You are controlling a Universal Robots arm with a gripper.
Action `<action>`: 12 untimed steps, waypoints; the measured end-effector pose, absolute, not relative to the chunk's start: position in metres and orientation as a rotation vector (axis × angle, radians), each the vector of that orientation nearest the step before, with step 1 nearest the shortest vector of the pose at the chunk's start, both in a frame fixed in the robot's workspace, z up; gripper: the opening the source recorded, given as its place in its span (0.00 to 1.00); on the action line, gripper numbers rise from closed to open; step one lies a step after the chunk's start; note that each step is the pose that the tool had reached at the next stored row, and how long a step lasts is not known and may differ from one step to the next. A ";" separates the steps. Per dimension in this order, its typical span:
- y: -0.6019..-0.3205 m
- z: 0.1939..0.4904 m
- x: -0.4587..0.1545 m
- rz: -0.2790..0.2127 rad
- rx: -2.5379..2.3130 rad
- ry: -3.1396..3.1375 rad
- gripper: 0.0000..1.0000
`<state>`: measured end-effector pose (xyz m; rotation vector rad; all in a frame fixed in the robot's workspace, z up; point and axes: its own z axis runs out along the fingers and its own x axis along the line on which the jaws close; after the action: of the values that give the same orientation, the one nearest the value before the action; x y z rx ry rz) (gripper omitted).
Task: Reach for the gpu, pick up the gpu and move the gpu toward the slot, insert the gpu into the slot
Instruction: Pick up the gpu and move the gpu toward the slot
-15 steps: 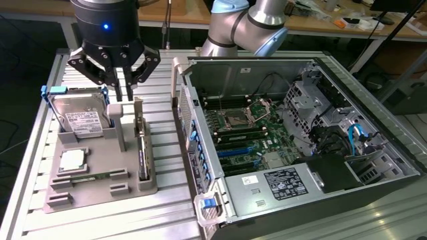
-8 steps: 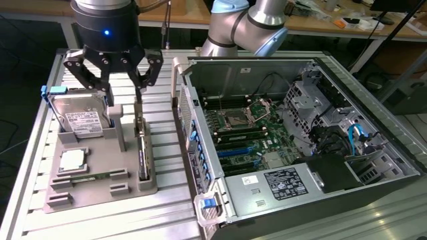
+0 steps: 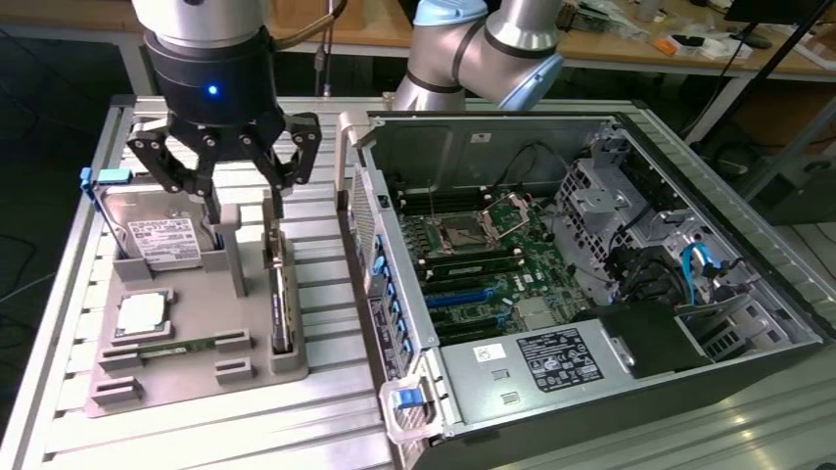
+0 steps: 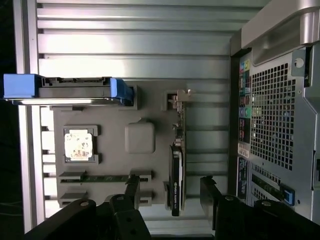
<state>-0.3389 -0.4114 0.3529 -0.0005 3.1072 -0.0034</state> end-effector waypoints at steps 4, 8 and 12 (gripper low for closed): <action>-0.417 0.347 -0.339 -0.005 -0.001 3.107 0.60; -0.421 0.342 -0.334 -0.009 -0.002 3.107 0.60; -0.423 0.336 -0.328 -0.009 -0.002 3.107 0.60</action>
<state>-0.3278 -0.4226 0.3356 -0.0021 3.1073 -0.0090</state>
